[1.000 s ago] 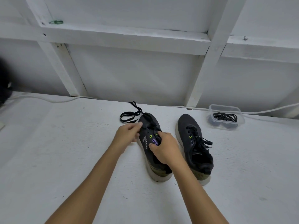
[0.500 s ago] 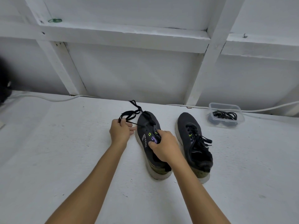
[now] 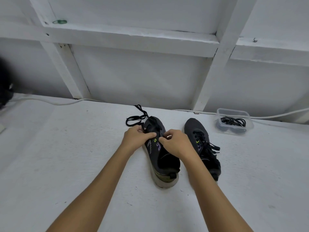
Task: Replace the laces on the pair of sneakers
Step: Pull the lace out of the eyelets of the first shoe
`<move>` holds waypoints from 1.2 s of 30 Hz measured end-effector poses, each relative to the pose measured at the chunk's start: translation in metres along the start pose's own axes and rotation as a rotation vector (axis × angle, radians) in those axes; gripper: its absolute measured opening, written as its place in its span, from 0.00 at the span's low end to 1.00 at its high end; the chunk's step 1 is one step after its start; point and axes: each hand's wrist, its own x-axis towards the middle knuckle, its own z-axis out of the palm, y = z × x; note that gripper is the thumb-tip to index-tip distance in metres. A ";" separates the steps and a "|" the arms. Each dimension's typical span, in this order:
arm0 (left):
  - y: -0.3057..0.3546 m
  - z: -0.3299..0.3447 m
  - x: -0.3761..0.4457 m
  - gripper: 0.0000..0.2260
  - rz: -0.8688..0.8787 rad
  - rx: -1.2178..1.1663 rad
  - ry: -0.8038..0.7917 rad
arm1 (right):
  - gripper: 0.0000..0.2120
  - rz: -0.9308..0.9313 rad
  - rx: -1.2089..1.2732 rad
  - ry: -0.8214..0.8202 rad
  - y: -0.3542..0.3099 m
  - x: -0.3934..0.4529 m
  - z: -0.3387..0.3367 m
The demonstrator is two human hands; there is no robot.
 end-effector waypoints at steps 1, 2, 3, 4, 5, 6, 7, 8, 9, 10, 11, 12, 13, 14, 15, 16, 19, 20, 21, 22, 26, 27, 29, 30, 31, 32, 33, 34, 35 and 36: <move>0.004 0.001 0.001 0.15 -0.017 0.001 0.002 | 0.17 -0.002 -0.002 0.002 -0.001 0.002 -0.001; 0.008 0.001 0.001 0.14 -0.029 -0.002 0.006 | 0.15 -0.004 -0.009 -0.001 -0.002 0.004 -0.002; 0.011 0.002 0.003 0.15 -0.038 -0.007 0.002 | 0.13 -0.009 -0.021 -0.003 -0.003 0.006 -0.003; 0.012 0.002 0.004 0.14 -0.037 0.003 -0.009 | 0.12 -0.013 -0.037 -0.001 -0.004 0.008 -0.004; 0.013 0.001 0.005 0.14 -0.028 0.016 -0.024 | 0.12 -0.019 -0.055 0.006 -0.006 0.009 -0.006; 0.012 0.000 0.006 0.12 -0.015 0.024 -0.042 | 0.13 -0.034 -0.078 0.023 -0.008 0.010 -0.007; 0.009 -0.001 0.007 0.10 -0.008 0.021 -0.061 | 0.14 -0.064 -0.106 0.048 -0.010 0.010 -0.007; 0.007 -0.003 0.007 0.07 0.002 0.009 -0.077 | 0.17 -0.106 -0.138 0.070 -0.012 0.011 -0.008; 0.005 -0.004 0.007 0.07 0.012 -0.007 -0.092 | 0.19 -0.148 -0.173 0.078 -0.015 0.013 -0.007; 0.003 -0.005 0.007 0.07 0.022 -0.024 -0.108 | 0.19 -0.180 -0.205 0.063 -0.017 0.014 -0.006; 0.001 -0.006 0.007 0.08 0.026 -0.040 -0.122 | 0.19 -0.201 -0.236 0.032 -0.019 0.015 -0.004; 0.001 -0.007 0.006 0.09 0.029 -0.057 -0.135 | 0.17 -0.218 -0.274 0.003 -0.019 0.018 -0.001; 0.000 -0.007 0.006 0.09 0.028 -0.076 -0.145 | 0.16 -0.232 -0.325 -0.017 -0.019 0.021 0.002; -0.001 -0.008 0.005 0.10 0.026 -0.095 -0.151 | 0.14 -0.243 -0.380 -0.024 -0.019 0.024 0.005; -0.001 -0.008 0.005 0.10 0.021 -0.110 -0.151 | 0.13 -0.247 -0.428 -0.020 -0.018 0.028 0.007; -0.001 -0.008 0.004 0.10 0.017 -0.119 -0.145 | 0.13 -0.249 -0.466 -0.009 -0.019 0.031 0.009; -0.001 -0.007 0.004 0.10 0.017 -0.130 -0.122 | 0.12 -0.250 -0.528 0.050 -0.022 0.037 0.012; -0.001 -0.006 0.004 0.09 0.019 -0.131 -0.115 | 0.11 -0.253 -0.545 0.065 -0.023 0.038 0.013; 0.000 -0.006 0.004 0.09 0.020 -0.132 -0.109 | 0.11 -0.263 -0.561 0.069 -0.024 0.040 0.015; 0.000 -0.006 0.004 0.09 0.021 -0.136 -0.106 | 0.12 -0.275 -0.570 0.067 -0.024 0.042 0.017; -0.006 -0.004 0.003 0.09 0.015 -0.180 -0.115 | 0.11 -0.274 -0.475 0.064 -0.015 0.048 0.022; -0.008 -0.004 0.002 0.10 0.017 -0.208 -0.114 | 0.09 -0.251 -0.419 0.062 -0.012 0.049 0.024; -0.013 -0.004 0.000 0.09 0.035 -0.245 -0.101 | 0.07 -0.186 -0.286 0.045 -0.005 0.052 0.027; -0.014 -0.004 -0.001 0.08 0.044 -0.245 -0.087 | 0.07 -0.157 -0.230 0.032 -0.004 0.052 0.028; -0.014 -0.003 -0.002 0.07 0.050 -0.233 -0.070 | 0.06 -0.138 -0.191 0.021 -0.002 0.053 0.029; -0.014 -0.003 -0.001 0.06 0.054 -0.216 -0.053 | 0.07 -0.127 -0.166 0.012 -0.001 0.054 0.030; -0.014 -0.002 -0.001 0.06 0.055 -0.196 -0.036 | 0.07 -0.120 -0.149 0.006 0.000 0.055 0.031; -0.013 -0.001 0.000 0.05 0.058 -0.171 -0.018 | 0.07 -0.115 -0.135 0.002 0.001 0.056 0.031; -0.012 0.000 0.001 0.04 0.068 -0.124 0.005 | 0.06 -0.110 -0.121 -0.002 0.002 0.056 0.032; -0.011 0.000 0.002 0.02 0.092 -0.050 0.034 | 0.06 -0.107 -0.108 -0.009 0.002 0.057 0.032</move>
